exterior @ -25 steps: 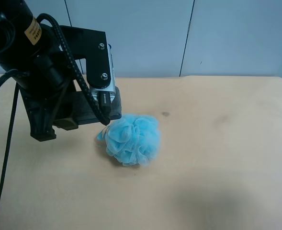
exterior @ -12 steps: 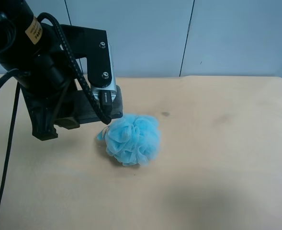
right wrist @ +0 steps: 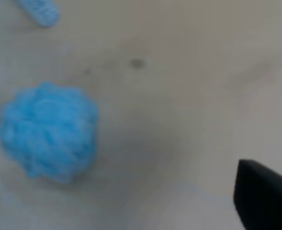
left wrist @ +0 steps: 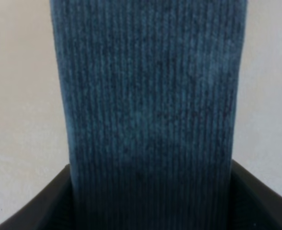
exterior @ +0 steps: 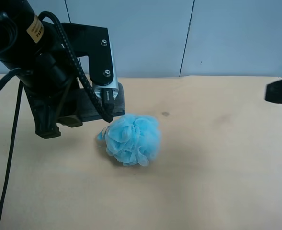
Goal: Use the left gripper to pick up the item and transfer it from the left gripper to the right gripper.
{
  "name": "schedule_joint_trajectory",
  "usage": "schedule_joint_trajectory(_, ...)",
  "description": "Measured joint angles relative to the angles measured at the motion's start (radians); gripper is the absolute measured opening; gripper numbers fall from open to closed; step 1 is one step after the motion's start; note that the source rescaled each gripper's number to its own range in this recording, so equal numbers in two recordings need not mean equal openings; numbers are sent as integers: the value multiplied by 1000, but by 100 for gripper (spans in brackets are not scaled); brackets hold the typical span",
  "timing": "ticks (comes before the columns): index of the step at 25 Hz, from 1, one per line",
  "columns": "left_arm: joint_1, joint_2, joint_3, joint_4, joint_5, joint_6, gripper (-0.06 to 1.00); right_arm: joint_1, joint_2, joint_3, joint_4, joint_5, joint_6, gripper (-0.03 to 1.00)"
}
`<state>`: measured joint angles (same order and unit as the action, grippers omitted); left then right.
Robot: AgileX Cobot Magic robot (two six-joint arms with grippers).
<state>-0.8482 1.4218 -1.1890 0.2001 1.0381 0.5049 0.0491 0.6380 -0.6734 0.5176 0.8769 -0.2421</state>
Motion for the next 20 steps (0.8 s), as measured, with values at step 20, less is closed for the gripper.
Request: schedule_joint_trajectory(20,0,0,0,0,-49,0,0,59,688,-4,966,250,-930,100)
